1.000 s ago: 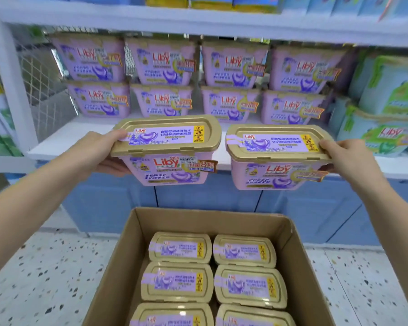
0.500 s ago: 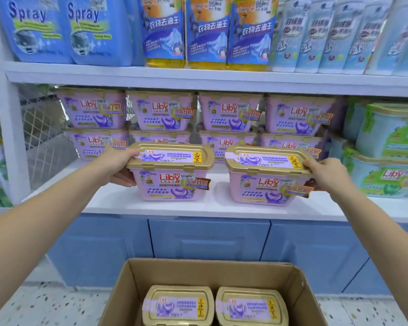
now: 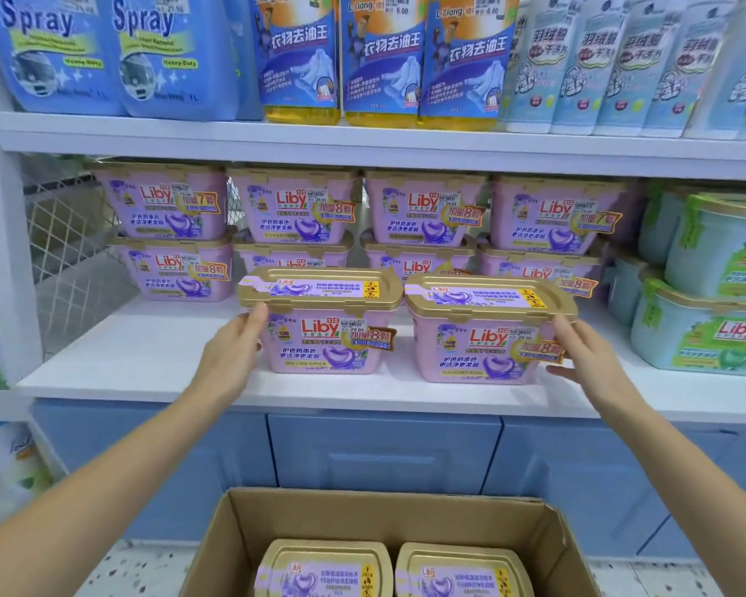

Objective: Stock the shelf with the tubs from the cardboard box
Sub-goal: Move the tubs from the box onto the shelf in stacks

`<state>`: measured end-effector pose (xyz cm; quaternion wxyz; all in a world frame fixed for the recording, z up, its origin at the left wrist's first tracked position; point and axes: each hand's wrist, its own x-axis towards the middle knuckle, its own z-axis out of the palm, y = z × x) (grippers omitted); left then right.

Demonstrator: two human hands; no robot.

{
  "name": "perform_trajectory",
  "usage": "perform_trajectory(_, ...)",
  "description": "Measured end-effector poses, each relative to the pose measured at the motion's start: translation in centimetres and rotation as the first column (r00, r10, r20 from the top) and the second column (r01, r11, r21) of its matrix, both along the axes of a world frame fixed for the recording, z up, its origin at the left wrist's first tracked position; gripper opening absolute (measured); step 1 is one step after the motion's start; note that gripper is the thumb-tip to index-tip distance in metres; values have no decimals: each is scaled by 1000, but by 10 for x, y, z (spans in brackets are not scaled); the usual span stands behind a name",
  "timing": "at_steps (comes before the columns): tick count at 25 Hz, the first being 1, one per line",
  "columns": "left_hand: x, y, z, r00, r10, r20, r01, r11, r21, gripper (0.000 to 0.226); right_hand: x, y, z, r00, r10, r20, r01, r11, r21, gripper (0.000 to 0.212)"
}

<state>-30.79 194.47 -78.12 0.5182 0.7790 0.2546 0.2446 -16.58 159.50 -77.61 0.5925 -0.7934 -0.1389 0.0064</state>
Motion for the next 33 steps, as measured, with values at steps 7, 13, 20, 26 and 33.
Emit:
perform_trajectory(7, 15, -12, -31, 995, 84, -57, -64, 955, 291, 63, 2, 22, -31, 987, -116, 111, 133, 978, -163, 63)
perform_trajectory(13, 20, -10, -34, 996, 67, -54, -48, 957, 287, 65, 1, 28, -35, 974, -165, 156, 191, 966, -172, 67)
perform_trajectory(20, -56, -28, -65, 987, 92, 130, -136, 911, 389, 65, -60, -16, -68, 929, -205, 309, 243, 966, -92, 62)
perform_trajectory(26, -135, -59, -157, 993, -71, -96, 106, 899, 426, 43, -134, -48, -165, 983, -67, 171, 132, 905, -404, 37)
perform_trajectory(33, -150, -71, -242, 857, -65, -512, 212, 949, 234, 46, -154, -52, -247, 962, -65, -265, -136, 726, -674, 54)
